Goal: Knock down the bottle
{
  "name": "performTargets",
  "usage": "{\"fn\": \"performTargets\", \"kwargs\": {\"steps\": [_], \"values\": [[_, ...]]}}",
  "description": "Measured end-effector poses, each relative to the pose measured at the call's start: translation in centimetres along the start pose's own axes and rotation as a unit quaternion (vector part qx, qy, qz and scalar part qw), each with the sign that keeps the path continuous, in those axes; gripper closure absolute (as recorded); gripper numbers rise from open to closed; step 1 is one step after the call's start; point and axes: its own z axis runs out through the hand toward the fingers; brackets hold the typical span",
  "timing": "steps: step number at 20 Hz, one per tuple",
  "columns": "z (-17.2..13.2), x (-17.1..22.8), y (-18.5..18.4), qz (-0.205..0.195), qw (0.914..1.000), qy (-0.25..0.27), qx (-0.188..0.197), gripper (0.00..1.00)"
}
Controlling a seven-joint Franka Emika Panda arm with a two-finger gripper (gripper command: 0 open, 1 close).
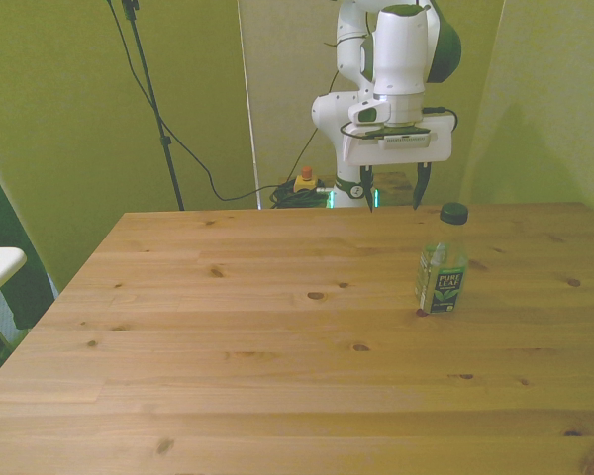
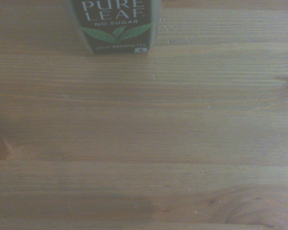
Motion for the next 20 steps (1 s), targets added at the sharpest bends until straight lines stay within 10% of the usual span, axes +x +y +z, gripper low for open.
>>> {"fn": "performTargets", "kwargs": {"steps": [2,3,20], "values": [[0.0,0.0,0.0,0.001,1.0000,0.000,0.000,0.00],[0.0,0.1,0.0,0.002,1.0000,0.001,0.000,1.00],[-4.6,3.0,-9.9,0.042,0.9985,0.027,0.025,1.00]]}}
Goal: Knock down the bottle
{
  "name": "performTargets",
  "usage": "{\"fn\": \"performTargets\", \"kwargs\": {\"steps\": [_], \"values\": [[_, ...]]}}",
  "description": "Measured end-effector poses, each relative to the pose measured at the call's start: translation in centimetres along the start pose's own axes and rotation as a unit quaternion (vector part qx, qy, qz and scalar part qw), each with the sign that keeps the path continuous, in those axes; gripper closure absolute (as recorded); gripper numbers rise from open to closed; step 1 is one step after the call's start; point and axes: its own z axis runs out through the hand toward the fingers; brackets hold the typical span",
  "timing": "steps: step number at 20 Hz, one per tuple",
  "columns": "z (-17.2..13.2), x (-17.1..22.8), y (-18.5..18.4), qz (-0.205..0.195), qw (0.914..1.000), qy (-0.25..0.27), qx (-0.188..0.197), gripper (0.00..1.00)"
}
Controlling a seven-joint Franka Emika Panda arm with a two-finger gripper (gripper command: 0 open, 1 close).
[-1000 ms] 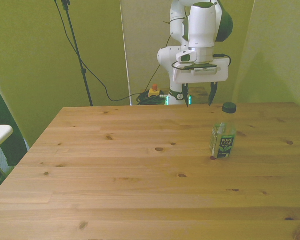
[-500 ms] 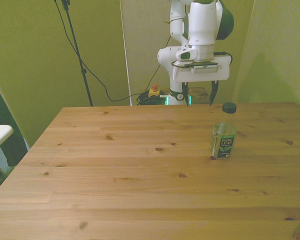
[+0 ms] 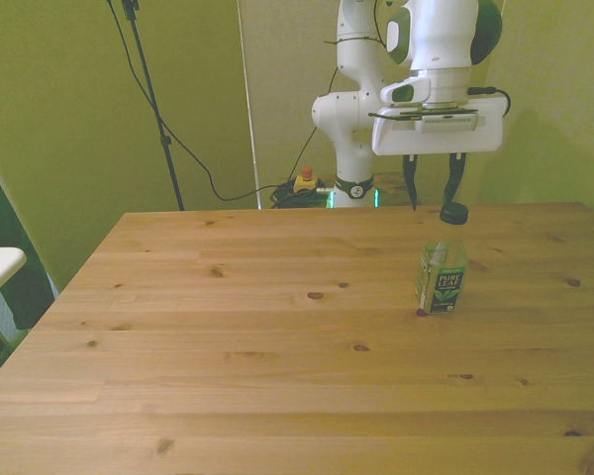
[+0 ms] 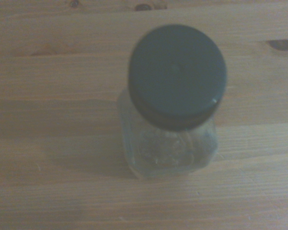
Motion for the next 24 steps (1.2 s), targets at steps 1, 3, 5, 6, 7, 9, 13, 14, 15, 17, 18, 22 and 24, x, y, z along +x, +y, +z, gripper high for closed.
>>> {"fn": "performTargets", "kwargs": {"steps": [1,3,5,6,7,9,13,14,15,17,18,22,24], "values": [[0.0,0.0,-0.6,0.002,1.0000,0.000,-0.001,1.00],[-0.2,0.0,-1.6,0.005,1.0000,0.005,-0.004,1.00],[-0.6,0.0,-2.4,0.012,0.9998,0.008,-0.010,1.00],[-0.8,0.0,-2.7,0.015,0.9998,0.008,-0.011,1.00],[-0.9,0.0,-3.0,0.018,0.9997,0.009,-0.010,1.00],[-0.9,0.1,-3.4,0.020,0.9996,0.011,-0.014,1.00],[-0.9,0.5,-3.9,0.027,0.9995,0.013,-0.014,1.00],[-1.0,0.7,-3.8,0.029,0.9994,0.014,-0.013,1.00],[-1.1,0.8,-3.8,0.030,0.9994,0.014,-0.013,1.00],[-1.2,1.2,-3.7,0.034,0.9993,0.015,-0.012,1.00],[-1.3,1.4,-3.6,0.035,0.9992,0.015,-0.011,1.00],[-1.5,2.4,-3.6,0.042,0.9989,0.018,-0.009,1.00],[-1.5,3.0,-4.1,0.046,0.9986,0.022,-0.009,1.00]]}}
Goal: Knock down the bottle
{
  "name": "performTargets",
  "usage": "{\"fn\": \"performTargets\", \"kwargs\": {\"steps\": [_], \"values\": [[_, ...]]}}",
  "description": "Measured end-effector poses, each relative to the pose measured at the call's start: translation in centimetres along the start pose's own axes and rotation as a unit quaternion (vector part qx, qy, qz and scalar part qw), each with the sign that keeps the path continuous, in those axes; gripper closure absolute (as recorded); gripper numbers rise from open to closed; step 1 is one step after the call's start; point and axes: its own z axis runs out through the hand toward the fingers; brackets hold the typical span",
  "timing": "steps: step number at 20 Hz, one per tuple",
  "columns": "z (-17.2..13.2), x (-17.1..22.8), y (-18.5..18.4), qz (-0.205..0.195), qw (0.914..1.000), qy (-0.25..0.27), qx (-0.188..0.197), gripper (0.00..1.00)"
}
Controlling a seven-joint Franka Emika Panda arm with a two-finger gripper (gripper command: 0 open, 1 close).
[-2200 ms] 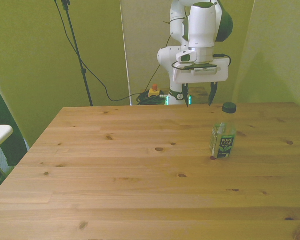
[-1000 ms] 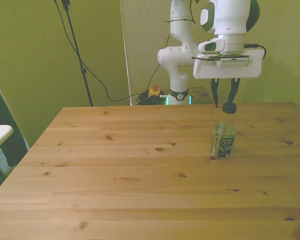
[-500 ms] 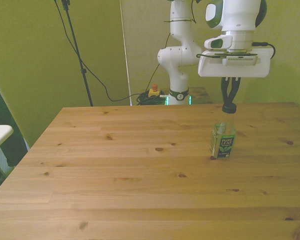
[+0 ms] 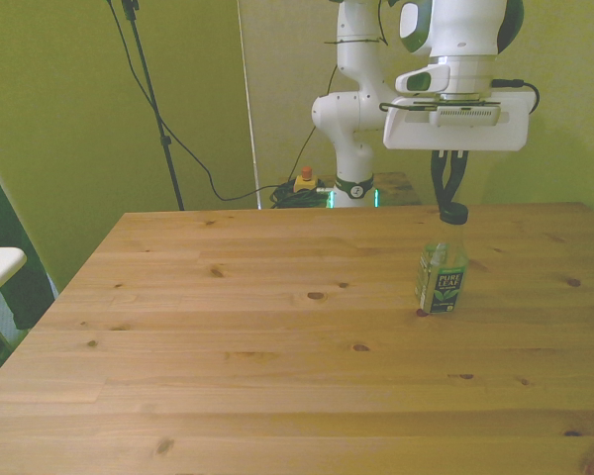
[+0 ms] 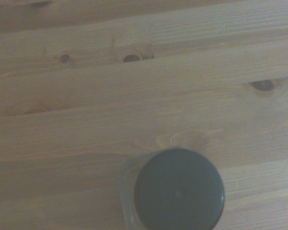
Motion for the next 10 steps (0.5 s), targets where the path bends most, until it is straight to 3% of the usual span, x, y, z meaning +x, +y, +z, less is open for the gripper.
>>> {"fn": "performTargets", "kwargs": {"steps": [4,10], "values": [[0.7,1.5,-2.8,0.007,1.0000,0.005,-0.004,1.00],[4.4,3.6,-9.7,0.012,0.9995,0.015,-0.025,1.00]]}}
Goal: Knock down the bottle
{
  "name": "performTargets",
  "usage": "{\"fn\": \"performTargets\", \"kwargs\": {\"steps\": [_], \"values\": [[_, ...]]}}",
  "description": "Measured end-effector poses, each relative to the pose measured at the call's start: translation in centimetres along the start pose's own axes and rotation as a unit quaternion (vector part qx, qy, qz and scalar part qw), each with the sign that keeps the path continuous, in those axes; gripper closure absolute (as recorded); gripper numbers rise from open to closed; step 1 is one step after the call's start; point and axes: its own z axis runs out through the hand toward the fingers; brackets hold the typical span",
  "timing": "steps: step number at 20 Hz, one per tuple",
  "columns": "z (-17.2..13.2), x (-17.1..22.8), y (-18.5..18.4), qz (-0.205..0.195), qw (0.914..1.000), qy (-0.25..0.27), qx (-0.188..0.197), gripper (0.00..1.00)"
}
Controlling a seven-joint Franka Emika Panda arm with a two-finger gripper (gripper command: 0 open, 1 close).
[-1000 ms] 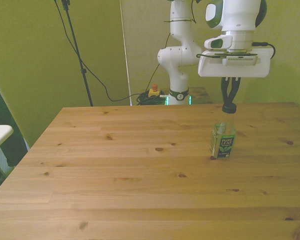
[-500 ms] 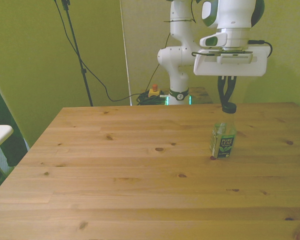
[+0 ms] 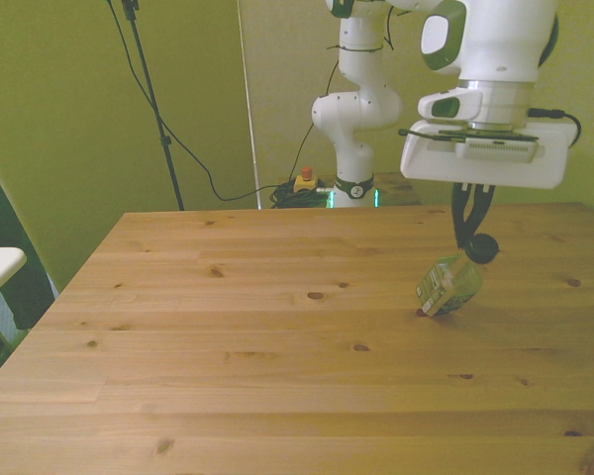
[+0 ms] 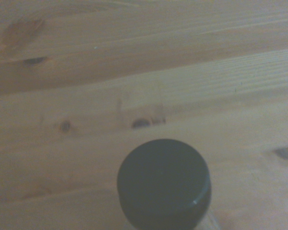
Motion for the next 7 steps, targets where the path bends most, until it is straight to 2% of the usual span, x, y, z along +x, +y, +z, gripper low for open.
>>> {"fn": "performTargets", "kwargs": {"steps": [3,7], "values": [[1.0,1.1,-2.7,0.001,1.0000,0.005,-0.006,1.00],[1.6,2.3,-4.6,0.002,0.9999,0.010,-0.004,1.00]]}}
